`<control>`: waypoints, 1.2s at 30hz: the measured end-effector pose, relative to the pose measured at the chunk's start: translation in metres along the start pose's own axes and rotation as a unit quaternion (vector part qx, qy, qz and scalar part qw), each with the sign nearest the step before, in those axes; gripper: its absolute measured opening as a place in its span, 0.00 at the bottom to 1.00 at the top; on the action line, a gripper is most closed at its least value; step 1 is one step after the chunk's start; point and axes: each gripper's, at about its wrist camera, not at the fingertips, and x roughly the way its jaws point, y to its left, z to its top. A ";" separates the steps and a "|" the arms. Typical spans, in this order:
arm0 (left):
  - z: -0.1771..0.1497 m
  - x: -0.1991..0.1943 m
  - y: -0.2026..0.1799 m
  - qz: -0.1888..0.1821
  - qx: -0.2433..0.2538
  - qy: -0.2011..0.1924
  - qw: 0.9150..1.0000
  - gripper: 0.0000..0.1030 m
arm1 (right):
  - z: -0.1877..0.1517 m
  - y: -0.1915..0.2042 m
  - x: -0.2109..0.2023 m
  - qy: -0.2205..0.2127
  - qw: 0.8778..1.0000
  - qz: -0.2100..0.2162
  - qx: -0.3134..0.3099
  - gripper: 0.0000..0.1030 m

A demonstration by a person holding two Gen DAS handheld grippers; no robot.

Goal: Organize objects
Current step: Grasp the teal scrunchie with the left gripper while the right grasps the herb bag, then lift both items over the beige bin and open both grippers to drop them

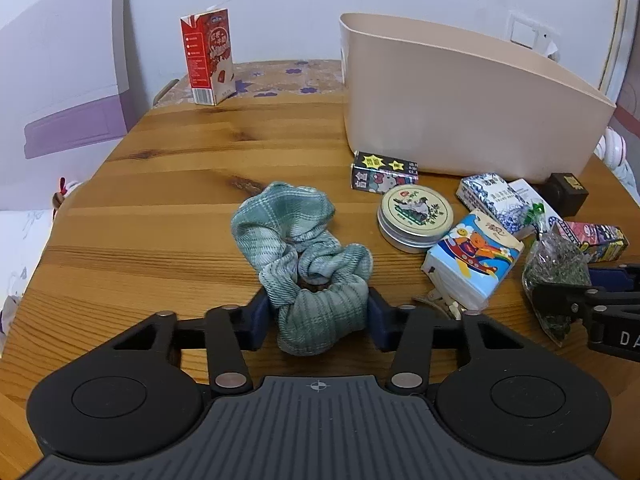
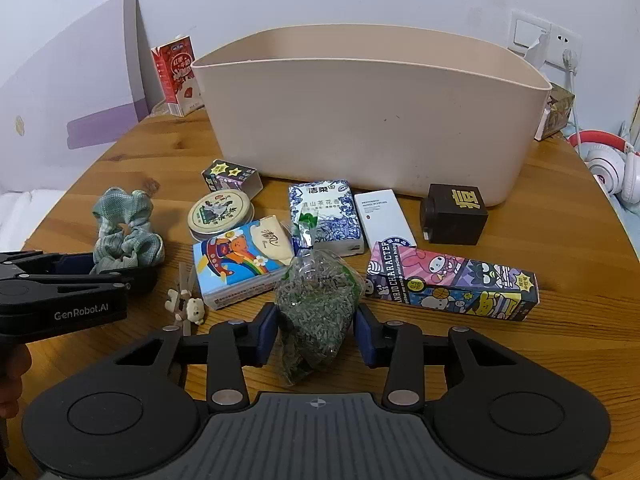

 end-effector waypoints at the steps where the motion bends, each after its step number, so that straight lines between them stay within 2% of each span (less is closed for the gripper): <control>1: 0.000 0.000 0.001 0.001 -0.002 -0.003 1.000 0.38 | -0.001 -0.001 0.000 -0.001 1.000 0.002 0.004 0.36; 5: 0.000 -0.004 0.004 -0.008 -0.017 -0.007 1.000 0.32 | -0.002 -0.004 -0.004 -0.007 1.000 0.004 0.012 0.34; 9: 0.005 -0.014 0.004 -0.008 -0.021 -0.025 0.999 0.30 | 0.000 -0.006 -0.015 -0.023 1.000 0.000 0.012 0.33; 18: 0.030 -0.043 -0.007 -0.004 -0.002 -0.076 0.997 0.29 | 0.017 -0.016 -0.048 -0.073 0.997 -0.002 0.018 0.33; 27: 0.062 -0.062 -0.025 -0.011 0.022 -0.123 0.992 0.29 | 0.037 -0.044 -0.075 -0.126 0.991 -0.017 0.043 0.33; 36: 0.094 -0.064 -0.055 -0.014 0.038 -0.148 0.988 0.29 | 0.069 -0.062 -0.096 -0.179 0.982 -0.028 0.050 0.33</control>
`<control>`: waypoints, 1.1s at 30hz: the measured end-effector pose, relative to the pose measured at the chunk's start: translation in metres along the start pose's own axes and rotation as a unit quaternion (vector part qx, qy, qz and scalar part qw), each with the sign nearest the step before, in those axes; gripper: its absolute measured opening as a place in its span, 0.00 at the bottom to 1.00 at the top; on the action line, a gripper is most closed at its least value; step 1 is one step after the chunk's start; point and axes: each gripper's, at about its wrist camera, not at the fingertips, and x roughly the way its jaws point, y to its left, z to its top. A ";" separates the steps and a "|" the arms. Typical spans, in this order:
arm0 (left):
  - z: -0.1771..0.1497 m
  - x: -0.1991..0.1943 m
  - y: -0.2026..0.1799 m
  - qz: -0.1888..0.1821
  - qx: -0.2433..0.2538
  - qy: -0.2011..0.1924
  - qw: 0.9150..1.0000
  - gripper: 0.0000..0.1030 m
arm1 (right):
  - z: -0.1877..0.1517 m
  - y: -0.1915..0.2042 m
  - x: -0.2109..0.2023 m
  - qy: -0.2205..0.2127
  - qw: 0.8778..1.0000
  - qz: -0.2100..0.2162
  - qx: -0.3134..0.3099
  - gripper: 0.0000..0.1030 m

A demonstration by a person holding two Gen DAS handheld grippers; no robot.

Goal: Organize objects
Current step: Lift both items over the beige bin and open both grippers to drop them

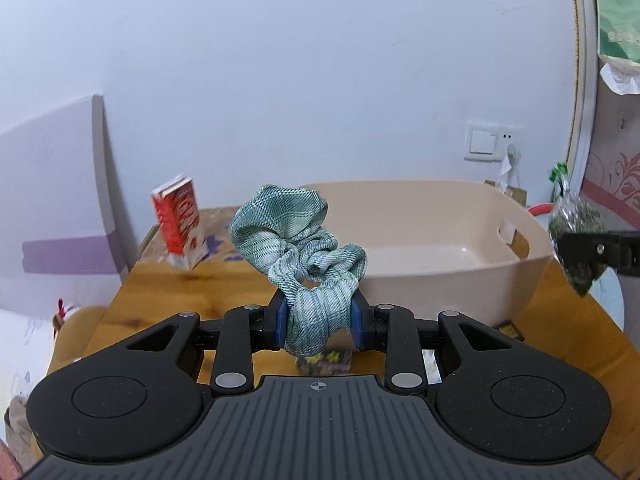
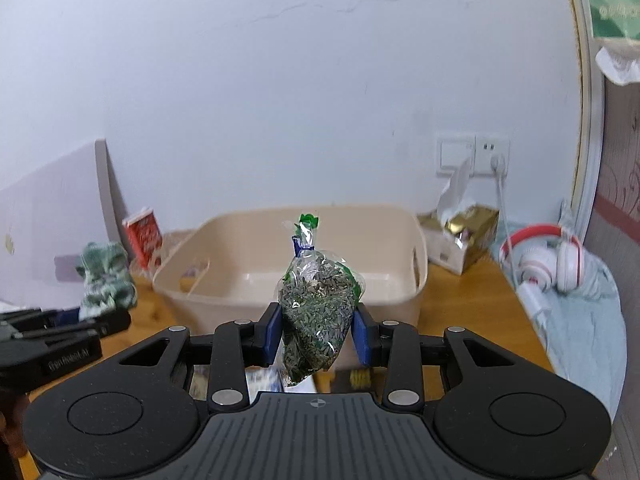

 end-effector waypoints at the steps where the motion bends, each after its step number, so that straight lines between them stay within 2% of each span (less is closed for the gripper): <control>1: 0.003 0.003 -0.003 0.001 0.002 -0.002 1.000 0.29 | 0.004 -0.001 0.001 -0.004 1.000 0.000 0.000 0.33; 7: 0.023 0.025 -0.021 -0.002 0.016 0.002 1.000 0.29 | 0.024 -0.011 0.010 -0.010 1.000 -0.004 0.005 0.33; 11: 0.036 0.048 -0.033 0.005 0.030 0.004 1.000 0.29 | 0.033 -0.018 0.024 0.006 1.000 -0.007 0.006 0.33; 23: 0.040 0.102 -0.058 0.020 0.069 0.065 0.995 0.30 | 0.038 -0.024 0.069 0.052 0.999 -0.009 0.011 0.33; 28: 0.040 0.120 -0.061 0.002 0.067 0.106 0.992 0.30 | 0.039 -0.024 0.094 0.076 0.997 -0.014 0.011 0.33; 33: 0.047 0.126 -0.061 -0.009 0.054 0.120 0.991 0.31 | 0.038 -0.023 0.106 0.083 0.996 -0.033 -0.003 0.33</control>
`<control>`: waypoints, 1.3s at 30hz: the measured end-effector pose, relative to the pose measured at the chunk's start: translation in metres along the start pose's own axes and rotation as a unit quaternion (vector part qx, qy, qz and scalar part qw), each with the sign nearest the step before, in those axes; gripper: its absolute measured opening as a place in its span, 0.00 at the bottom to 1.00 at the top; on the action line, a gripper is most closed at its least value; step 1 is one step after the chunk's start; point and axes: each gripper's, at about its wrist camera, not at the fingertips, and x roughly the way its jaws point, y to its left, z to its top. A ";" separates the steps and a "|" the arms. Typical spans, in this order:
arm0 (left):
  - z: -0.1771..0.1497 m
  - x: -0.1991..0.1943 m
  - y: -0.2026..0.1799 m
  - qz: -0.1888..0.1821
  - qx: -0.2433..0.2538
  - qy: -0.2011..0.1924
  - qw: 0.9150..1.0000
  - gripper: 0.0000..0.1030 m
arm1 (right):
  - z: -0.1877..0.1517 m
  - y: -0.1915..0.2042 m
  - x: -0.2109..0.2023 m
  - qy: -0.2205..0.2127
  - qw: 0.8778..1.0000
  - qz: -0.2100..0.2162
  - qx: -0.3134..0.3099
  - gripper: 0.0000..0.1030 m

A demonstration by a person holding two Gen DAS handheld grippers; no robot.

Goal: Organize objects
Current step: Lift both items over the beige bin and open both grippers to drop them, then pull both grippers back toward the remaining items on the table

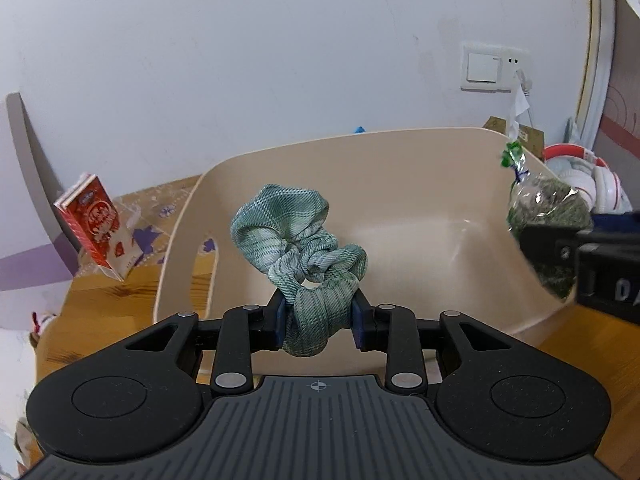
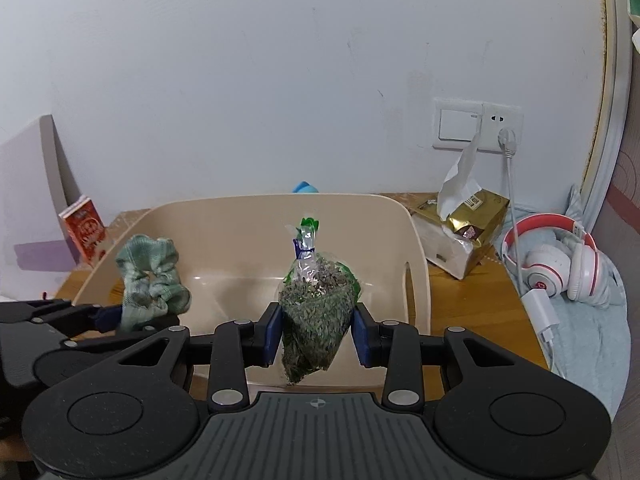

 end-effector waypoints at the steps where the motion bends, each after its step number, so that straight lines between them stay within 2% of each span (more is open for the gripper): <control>1: 0.001 0.002 0.000 0.001 -0.001 0.001 1.000 0.31 | 0.000 0.000 0.002 0.001 1.000 -0.003 0.000 0.33; 5: 0.003 0.002 0.000 -0.002 -0.016 -0.004 1.000 0.32 | 0.002 -0.001 0.010 0.008 1.000 -0.008 0.003 0.34; 7: 0.003 0.000 -0.001 -0.004 -0.018 -0.007 1.000 0.42 | 0.003 -0.001 0.011 0.010 1.000 -0.013 0.001 0.35; 8: 0.004 -0.001 -0.002 -0.003 -0.016 -0.008 1.000 0.54 | 0.004 0.000 0.012 0.012 1.000 -0.015 -0.002 0.42; 9: 0.004 -0.004 -0.002 -0.001 -0.015 -0.013 1.000 0.61 | 0.004 0.000 0.013 0.015 1.000 -0.017 -0.006 0.46; 12: 0.004 -0.015 0.000 0.003 -0.017 -0.028 0.999 0.67 | 0.003 0.001 0.006 -0.001 1.000 -0.016 -0.012 0.55; 14: 0.004 -0.025 0.003 0.000 -0.020 -0.033 0.999 0.73 | 0.003 0.002 -0.003 -0.013 1.000 -0.019 -0.014 0.65; 19: 0.000 -0.056 0.014 -0.002 -0.026 -0.067 0.997 0.85 | 0.000 0.003 -0.032 -0.038 0.999 -0.018 -0.017 0.79; 22: -0.007 -0.071 0.017 0.005 -0.023 -0.081 0.996 0.87 | -0.006 0.003 -0.047 -0.050 0.998 -0.021 -0.020 0.92; 26: -0.017 -0.083 0.021 0.011 -0.029 -0.093 0.995 0.87 | -0.017 0.002 -0.062 -0.052 0.998 -0.021 -0.025 0.97; 39: -0.076 -0.114 0.030 0.010 -0.026 -0.084 0.996 0.87 | -0.062 -0.016 -0.083 -0.044 0.998 -0.019 -0.038 0.99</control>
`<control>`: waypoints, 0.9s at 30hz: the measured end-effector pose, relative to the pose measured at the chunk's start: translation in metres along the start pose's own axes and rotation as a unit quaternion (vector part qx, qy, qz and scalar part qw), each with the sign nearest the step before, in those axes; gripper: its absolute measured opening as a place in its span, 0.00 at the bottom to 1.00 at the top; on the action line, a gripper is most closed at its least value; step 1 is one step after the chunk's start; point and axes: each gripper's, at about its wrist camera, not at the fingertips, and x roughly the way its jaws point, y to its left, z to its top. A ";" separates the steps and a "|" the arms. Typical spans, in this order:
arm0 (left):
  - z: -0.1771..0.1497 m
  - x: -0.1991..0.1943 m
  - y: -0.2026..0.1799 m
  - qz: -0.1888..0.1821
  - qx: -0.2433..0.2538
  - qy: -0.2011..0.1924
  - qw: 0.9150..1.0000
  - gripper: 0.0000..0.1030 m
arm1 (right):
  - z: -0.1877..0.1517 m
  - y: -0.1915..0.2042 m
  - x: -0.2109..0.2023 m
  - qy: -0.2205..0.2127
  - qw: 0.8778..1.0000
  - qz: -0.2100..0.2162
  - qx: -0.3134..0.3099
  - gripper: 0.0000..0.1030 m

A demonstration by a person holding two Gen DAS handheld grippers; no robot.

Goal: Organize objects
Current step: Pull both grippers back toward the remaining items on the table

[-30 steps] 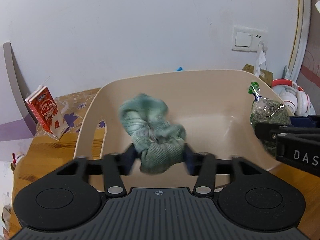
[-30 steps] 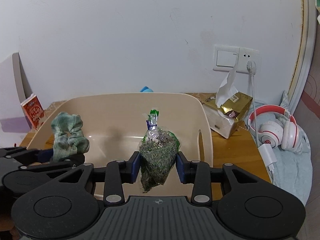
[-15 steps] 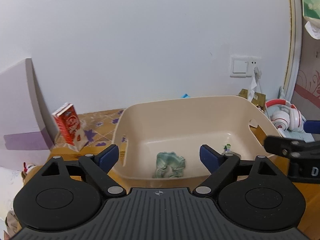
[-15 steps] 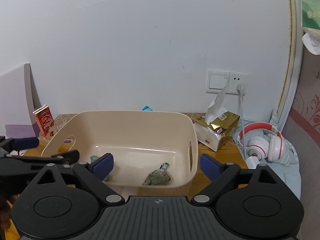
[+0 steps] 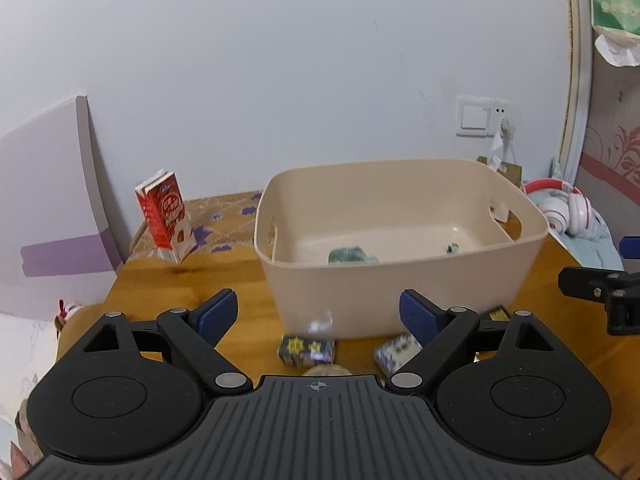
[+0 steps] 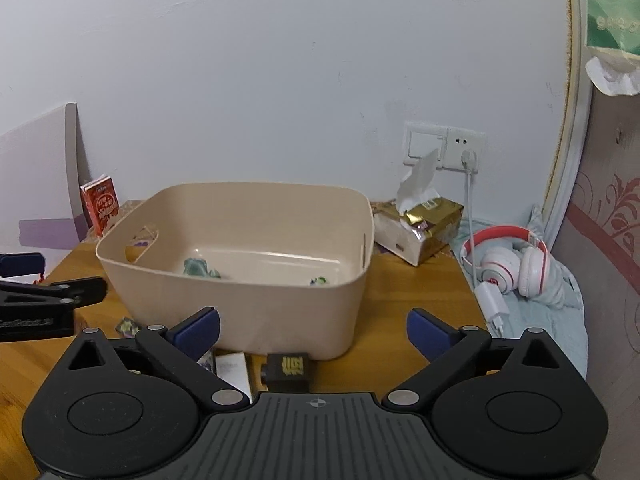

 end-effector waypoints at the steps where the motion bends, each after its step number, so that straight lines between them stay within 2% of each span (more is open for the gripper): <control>1: -0.003 -0.002 0.000 -0.001 0.001 0.002 1.000 0.87 | -0.003 -0.002 0.000 0.005 1.000 0.003 0.002 0.99; 12: -0.041 -0.009 0.009 -0.003 0.008 0.028 1.000 0.87 | -0.037 -0.010 0.006 0.049 0.999 -0.007 -0.021 0.99; 19: -0.068 -0.001 0.018 -0.007 -0.009 0.063 0.998 0.87 | -0.056 -0.006 0.011 0.067 0.996 0.024 -0.062 0.99; 27: -0.091 0.010 0.017 -0.033 -0.020 0.100 0.994 0.87 | -0.074 -0.003 0.030 0.085 0.989 0.042 -0.114 0.99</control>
